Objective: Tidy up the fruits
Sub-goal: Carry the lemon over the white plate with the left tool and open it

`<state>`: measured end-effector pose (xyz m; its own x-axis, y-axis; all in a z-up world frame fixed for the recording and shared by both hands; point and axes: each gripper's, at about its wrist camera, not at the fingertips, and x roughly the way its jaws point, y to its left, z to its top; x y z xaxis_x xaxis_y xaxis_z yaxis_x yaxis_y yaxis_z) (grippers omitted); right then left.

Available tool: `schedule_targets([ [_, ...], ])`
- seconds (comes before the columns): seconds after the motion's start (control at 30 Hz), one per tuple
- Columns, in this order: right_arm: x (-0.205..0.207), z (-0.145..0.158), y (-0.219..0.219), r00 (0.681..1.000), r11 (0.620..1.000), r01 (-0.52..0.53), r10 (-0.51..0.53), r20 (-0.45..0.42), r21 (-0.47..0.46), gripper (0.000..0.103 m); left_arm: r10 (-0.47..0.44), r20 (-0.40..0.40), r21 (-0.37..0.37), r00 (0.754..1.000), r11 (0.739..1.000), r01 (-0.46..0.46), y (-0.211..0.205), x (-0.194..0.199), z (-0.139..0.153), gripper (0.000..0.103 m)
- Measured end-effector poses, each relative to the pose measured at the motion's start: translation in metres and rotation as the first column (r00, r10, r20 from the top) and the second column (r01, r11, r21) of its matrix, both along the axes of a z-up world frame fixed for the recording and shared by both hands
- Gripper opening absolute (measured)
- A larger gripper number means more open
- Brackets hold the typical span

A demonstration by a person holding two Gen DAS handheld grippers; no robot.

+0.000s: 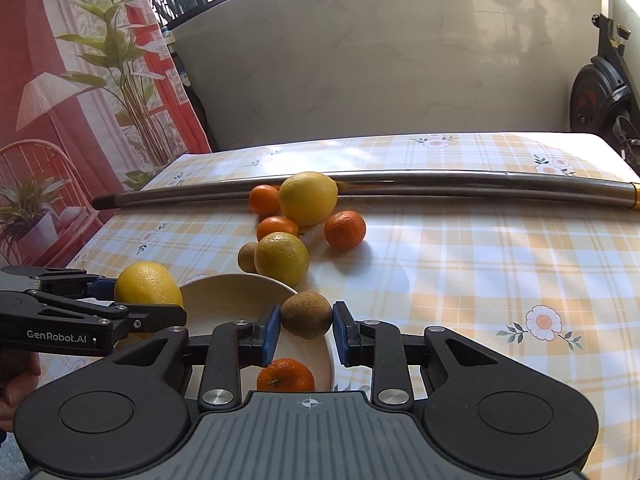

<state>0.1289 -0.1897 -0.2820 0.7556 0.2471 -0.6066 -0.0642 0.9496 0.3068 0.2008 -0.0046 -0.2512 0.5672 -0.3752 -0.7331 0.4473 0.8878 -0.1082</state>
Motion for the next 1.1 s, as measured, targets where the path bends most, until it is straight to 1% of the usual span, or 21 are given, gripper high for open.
schedule_targets([
  [0.17,0.0010,-0.0041,0.0022,1.000,1.000,0.000,0.000,-0.011,0.011,0.026,-0.005,0.012,0.039,1.000,0.999,0.004,-0.0032,-0.0018,-0.0036,0.065],
  [0.47,0.0036,-0.0082,0.0072,1.000,1.000,-0.012,0.012,-0.023,0.007,0.026,0.007,0.026,0.068,1.000,0.998,-0.009,-0.0077,-0.0012,-0.0040,0.065],
  [0.53,0.0030,-0.0078,0.0076,1.000,1.000,-0.012,0.012,-0.022,0.007,0.026,0.025,0.027,0.061,0.999,0.998,-0.026,-0.0073,-0.0016,-0.0032,0.065],
  [0.67,0.0036,-0.0079,0.0078,1.000,1.000,-0.012,0.012,-0.022,0.000,0.026,0.052,0.020,0.020,0.998,0.998,-0.052,-0.0043,-0.0014,-0.0009,0.065],
  [0.97,0.0045,-0.0092,0.0067,1.000,1.000,-0.009,0.009,-0.025,0.000,0.026,0.071,0.016,0.010,0.997,0.997,-0.071,-0.0017,-0.0043,-0.0015,0.065],
  [1.1,0.0043,-0.0094,0.0064,1.000,1.000,-0.011,0.011,-0.027,-0.002,0.030,0.072,0.024,0.015,0.997,0.997,-0.073,0.0001,-0.0073,-0.0013,0.065],
])
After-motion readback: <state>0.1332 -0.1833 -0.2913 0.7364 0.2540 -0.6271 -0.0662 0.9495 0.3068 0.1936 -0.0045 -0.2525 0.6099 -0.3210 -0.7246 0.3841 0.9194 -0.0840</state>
